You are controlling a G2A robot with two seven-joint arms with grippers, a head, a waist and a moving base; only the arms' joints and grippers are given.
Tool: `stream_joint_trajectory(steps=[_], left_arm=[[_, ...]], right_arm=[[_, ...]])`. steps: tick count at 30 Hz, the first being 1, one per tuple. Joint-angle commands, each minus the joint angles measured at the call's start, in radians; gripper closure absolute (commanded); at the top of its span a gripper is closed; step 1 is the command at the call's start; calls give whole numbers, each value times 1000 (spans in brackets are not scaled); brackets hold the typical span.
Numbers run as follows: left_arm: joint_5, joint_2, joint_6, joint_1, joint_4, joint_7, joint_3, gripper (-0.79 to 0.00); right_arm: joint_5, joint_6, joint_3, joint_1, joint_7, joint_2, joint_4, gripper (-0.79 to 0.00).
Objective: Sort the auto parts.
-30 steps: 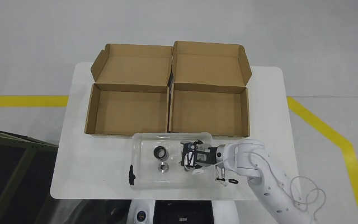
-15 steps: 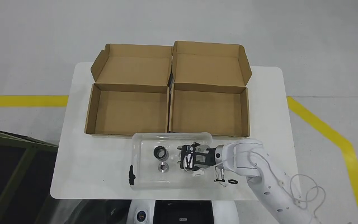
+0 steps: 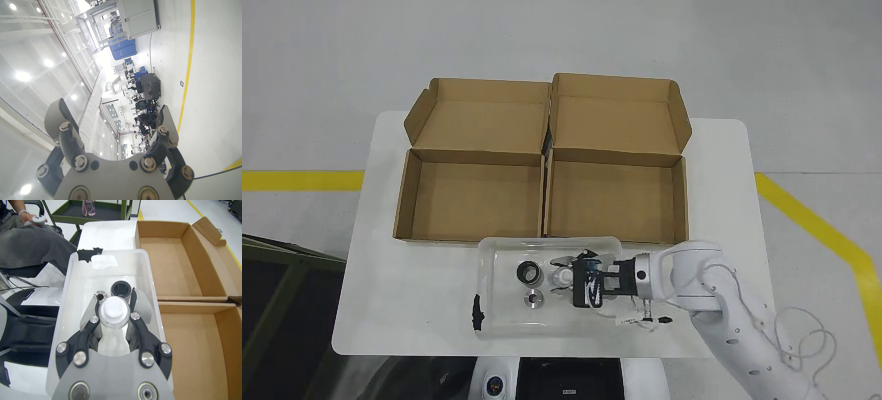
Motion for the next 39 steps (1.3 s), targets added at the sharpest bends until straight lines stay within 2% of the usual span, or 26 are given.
stream_joint_trajectory(steps=[1,13,22,30,35,39], left_arm=[[0,0,0,0,0,0,0,-785],[0,0,0,0,0,0,0,-785],[0,0,0,0,0,0,0,-785],[0,0,0,0,0,0,0,-785],[0,0,0,0,0,0,0,-785],[0,0,0,0,0,0,0,-785]], right_arm=[[-4,-9,14,-3,-32,3,-8,0],[0,-5,178,-54,-188,31,-26,0],[-19,18,237,-64,-259,42,-20,0],[-20,51,259,-63,-305,47,1,0],[-23,72,240,-24,-336,45,54,0],[-50,109,197,18,-294,41,84,0]])
